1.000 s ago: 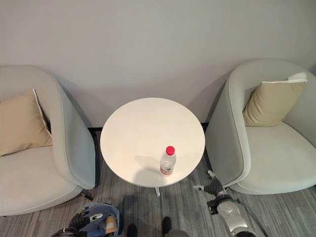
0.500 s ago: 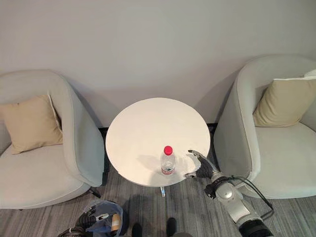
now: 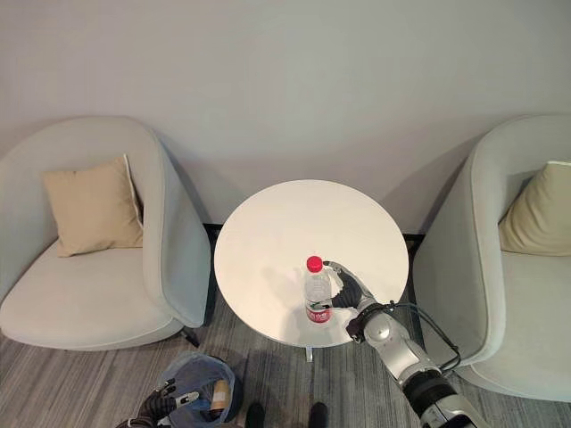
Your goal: Gather garbage on tea table into small bin, then transfer packed bag to large trash can.
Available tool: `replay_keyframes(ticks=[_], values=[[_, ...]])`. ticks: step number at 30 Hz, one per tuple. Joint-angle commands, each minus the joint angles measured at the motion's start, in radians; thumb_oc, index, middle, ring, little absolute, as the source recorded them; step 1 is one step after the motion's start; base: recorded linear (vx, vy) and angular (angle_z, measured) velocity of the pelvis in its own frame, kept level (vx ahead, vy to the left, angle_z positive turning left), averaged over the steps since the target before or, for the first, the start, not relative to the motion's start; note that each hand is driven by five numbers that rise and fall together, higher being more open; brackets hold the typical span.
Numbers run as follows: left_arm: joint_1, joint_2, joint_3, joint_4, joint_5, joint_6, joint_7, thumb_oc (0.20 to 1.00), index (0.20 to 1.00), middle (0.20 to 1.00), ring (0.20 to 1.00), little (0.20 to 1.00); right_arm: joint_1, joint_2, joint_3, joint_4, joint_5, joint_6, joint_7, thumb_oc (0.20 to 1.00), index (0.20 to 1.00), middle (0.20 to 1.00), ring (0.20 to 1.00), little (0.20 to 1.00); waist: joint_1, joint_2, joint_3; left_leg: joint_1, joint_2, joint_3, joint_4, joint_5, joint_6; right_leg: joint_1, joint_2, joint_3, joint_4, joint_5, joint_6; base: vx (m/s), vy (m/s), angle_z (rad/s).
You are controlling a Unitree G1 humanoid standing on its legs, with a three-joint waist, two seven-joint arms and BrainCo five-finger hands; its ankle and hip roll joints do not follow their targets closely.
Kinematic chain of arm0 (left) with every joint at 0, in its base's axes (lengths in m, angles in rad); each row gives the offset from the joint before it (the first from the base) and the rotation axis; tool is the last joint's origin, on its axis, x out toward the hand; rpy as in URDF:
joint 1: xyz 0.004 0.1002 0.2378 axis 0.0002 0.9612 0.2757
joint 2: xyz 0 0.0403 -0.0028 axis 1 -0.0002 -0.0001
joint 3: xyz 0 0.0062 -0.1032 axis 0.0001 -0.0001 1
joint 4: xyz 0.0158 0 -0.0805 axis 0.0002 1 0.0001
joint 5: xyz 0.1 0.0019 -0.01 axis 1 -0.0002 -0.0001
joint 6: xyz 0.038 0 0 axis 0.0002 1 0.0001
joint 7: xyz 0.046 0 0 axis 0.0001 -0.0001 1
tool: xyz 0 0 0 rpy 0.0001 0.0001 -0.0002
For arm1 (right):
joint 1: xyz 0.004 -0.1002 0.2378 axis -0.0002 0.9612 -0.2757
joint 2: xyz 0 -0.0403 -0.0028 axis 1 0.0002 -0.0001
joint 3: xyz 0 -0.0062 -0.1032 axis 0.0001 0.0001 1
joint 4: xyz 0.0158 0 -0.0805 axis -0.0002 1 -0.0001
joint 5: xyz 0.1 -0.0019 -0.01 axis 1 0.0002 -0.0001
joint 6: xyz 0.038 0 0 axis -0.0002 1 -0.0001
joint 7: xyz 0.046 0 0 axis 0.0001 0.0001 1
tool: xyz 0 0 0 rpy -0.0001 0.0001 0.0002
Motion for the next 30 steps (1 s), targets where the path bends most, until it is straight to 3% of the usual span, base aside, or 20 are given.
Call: replay_keyframes(ticks=[1,12,18,23,27,29,30], values=[[-0.03,0.054,-0.026,0.011,0.006,-0.027,0.011,1.0,1.0,1.0,1.0,1.0,-0.057,0.022,0.003,0.009,0.039,-0.019,-0.054,0.2,0.2,0.2,0.2,0.2,0.02,-0.065,-0.019,-0.014,-0.033,0.007,0.031,-0.069,-0.02,0.034,-0.045,0.038,0.073,-0.216,0.06,-0.01,0.018,0.24],[-0.024,0.058,-0.011,0.019,0.015,-0.014,0.011,1.0,1.0,1.0,1.0,1.0,-0.014,-0.008,-0.051,-0.067,0.058,-0.018,-0.062,0.2,0.2,0.2,0.2,0.2,0.025,-0.07,-0.025,-0.013,-0.034,-0.009,0.021,-0.061,-0.023,0.047,-0.043,0.024,0.06,-0.215,0.056,-0.03,0.001,0.09],[-0.03,0.05,0.0,0.005,0.019,-0.008,0.008,1.0,1.0,1.0,1.0,1.0,0.065,-0.029,-0.108,-0.268,0.103,-0.057,-0.028,0.2,0.2,0.2,0.2,0.2,0.006,-0.066,-0.026,-0.019,-0.029,-0.004,0.038,-0.053,-0.029,0.05,-0.037,0.034,0.063,-0.218,0.049,-0.07,-0.029,-0.01],[-0.041,0.036,-0.004,-0.017,0.014,-0.011,0.008,1.0,1.0,1.0,1.0,1.0,0.12,-0.033,-0.138,-0.387,0.139,-0.088,-0.012,0.2,0.2,0.2,0.2,0.2,-0.005,-0.056,-0.002,-0.087,-0.027,0.007,0.081,-0.024,-0.059,0.041,-0.036,0.012,0.048,-0.214,0.044,-0.12,-0.027,0.06],[-0.046,0.029,-0.016,-0.019,0.026,-0.012,0.006,1.0,1.0,1.0,1.0,1.0,0.141,-0.032,-0.15,-0.418,0.152,-0.098,-0.015,0.2,0.2,0.2,0.2,0.2,-0.011,-0.051,0.006,-0.124,-0.027,0.018,0.106,-0.017,-0.064,0.04,-0.041,-0.012,0.024,-0.204,0.045,-0.09,-0.005,0.46],[-0.049,0.023,-0.024,-0.022,0.029,-0.016,0.009,1.0,1.0,1.0,1.0,1.0,0.146,-0.035,-0.155,-0.425,0.152,-0.101,-0.027,0.2,0.2,0.2,0.2,0.2,-0.018,-0.053,0.018,-0.151,-0.025,0.07,0.137,-0.02,-0.055,0.033,-0.056,-0.035,0.023,-0.193,0.047,-0.13,0.032,0.48],[-0.049,0.02,-0.028,-0.04,0.032,-0.018,0.009,1.0,1.0,1.0,1.0,1.0,0.142,-0.037,-0.157,-0.413,0.134,-0.097,-0.042,0.2,0.2,0.2,0.2,0.2,-0.027,-0.054,0.024,-0.159,-0.006,0.136,0.169,-0.038,-0.042,0.024,-0.072,-0.058,0.022,-0.186,0.049,-0.16,0.066,0.69]])
